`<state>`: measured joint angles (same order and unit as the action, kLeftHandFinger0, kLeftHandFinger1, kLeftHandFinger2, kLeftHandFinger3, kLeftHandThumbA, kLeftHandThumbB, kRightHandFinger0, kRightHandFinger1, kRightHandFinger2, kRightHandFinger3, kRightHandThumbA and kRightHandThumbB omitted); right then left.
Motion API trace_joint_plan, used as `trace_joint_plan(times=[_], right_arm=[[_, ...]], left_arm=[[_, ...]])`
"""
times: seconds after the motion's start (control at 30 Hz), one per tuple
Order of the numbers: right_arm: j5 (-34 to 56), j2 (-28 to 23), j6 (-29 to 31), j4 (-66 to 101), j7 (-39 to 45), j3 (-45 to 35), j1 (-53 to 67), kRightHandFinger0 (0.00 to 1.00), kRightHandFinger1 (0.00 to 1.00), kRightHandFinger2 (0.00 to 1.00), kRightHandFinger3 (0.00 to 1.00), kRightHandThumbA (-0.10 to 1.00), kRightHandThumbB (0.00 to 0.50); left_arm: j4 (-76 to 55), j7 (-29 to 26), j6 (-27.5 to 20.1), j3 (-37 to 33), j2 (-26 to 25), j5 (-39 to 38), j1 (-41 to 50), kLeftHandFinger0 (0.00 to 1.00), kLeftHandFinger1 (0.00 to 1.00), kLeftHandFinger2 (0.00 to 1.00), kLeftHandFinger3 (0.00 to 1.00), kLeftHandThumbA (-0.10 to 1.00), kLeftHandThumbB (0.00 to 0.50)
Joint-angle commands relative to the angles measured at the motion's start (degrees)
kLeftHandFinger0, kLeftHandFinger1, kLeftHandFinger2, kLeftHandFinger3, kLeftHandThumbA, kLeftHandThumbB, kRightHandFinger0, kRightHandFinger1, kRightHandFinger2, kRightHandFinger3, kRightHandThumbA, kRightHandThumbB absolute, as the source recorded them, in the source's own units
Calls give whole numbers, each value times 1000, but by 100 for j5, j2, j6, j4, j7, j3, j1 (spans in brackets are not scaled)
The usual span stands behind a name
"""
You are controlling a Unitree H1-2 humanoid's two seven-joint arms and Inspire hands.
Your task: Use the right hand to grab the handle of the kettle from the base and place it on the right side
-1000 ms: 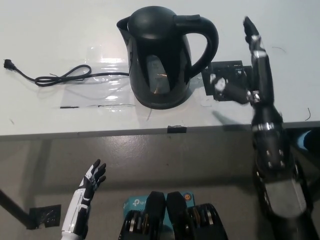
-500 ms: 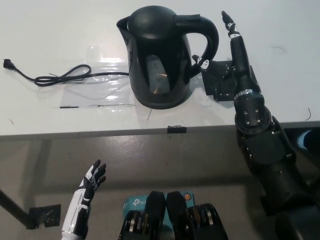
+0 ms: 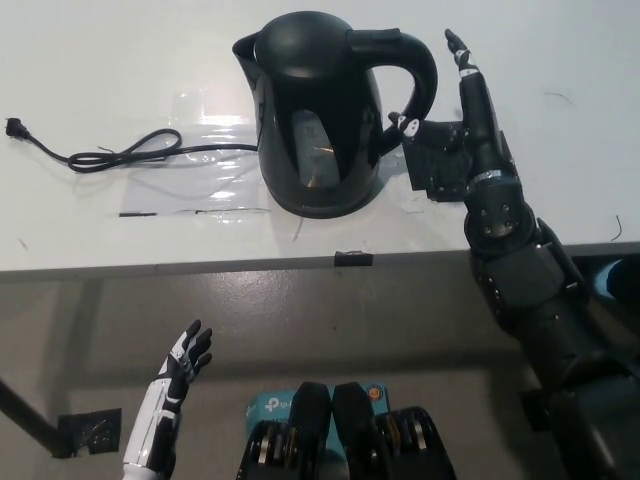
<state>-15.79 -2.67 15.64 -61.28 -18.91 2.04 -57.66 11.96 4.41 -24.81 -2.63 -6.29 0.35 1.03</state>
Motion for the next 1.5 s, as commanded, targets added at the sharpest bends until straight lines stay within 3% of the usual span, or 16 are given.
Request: trace_joint_plan(times=[0.0,0.2,0.47,0.57,0.67,0.7,0.73,0.77,0.83,0.87,0.9,0.97,1.07,1.23,1.3,1.47], right_arm=[[-54,-77,449,-27,-363,73,-564,1000,1000,1000,1000,858,233],[27,-7,514,-96,-470,65,-755,1000,1000,1000,1000,856,256],[34,46,673,-454,-534,122,-958,1000,1000,1000,1000,784,225],[37,73,699,-717,-612,143,-1073,1000,1000,1000,1000,652,236],[90,94,722,-948,-582,137,-1180,1000,1000,1000,1000,266,252],[60,95,677,-1035,-575,176,-1218,1000,1000,1000,1000,266,253],[6,99,534,-1142,-566,236,-1272,762,895,1000,1000,72,269],[-32,98,468,-1196,-578,279,-1301,707,851,985,999,25,274],[-227,99,290,-1354,-791,468,-1361,340,458,644,664,-92,290],[-315,100,216,-1426,-943,569,-1386,145,260,396,432,-100,252],[-481,104,133,-1513,-1265,748,-1419,13,88,295,344,-100,227],[-612,114,14,-1606,-1616,947,-1466,1,61,333,331,-100,190],[-392,113,189,-1641,-1570,912,-1579,0,266,711,643,-100,132],[-266,92,366,-1615,-1559,860,-1615,30,439,796,852,-100,117],[-190,89,428,-1603,-1509,797,-1624,33,439,791,848,-100,104],[259,159,620,-1480,-1401,343,-1687,0,261,575,564,-65,132]], left_arm=[[-99,66,-212,-7,-71,12,12,1000,1000,1000,1000,1000,500],[-88,119,-212,-9,-56,-78,4,1000,1000,1000,1000,1000,500],[-132,147,-212,-1,-59,-54,33,1000,1000,1000,1000,1000,500],[-134,151,-212,11,-50,-83,35,1000,1000,1000,1000,1000,500],[-146,124,-212,11,-61,-25,29,1000,1000,1000,1000,1000,500],[-152,129,-212,13,-56,-44,32,1000,1000,1000,1000,1000,500],[-152,126,-212,13,-52,-43,30,1000,1000,1000,1000,1000,500],[-153,126,-212,14,-48,-47,30,1000,1000,1000,1000,1000,500],[-160,128,-212,12,-42,-56,44,1000,1000,1000,1000,1000,500],[-161,132,-212,10,-35,-64,47,1000,1000,1000,1000,1000,500],[-163,143,-212,14,-37,-88,40,1000,1000,1000,1000,1000,500],[-155,173,-212,24,-44,-137,28,1000,1000,1000,1000,1000,500],[-134,156,-212,48,-55,-131,-25,1000,1000,1000,1000,1000,500],[-106,188,-212,38,-74,-146,-6,1000,1000,1000,1000,1000,500],[-96,189,-212,38,-74,-154,6,1000,1000,1000,1000,1000,500],[-89,183,-212,39,-71,-153,18,1000,1000,1000,1000,1000,500]])
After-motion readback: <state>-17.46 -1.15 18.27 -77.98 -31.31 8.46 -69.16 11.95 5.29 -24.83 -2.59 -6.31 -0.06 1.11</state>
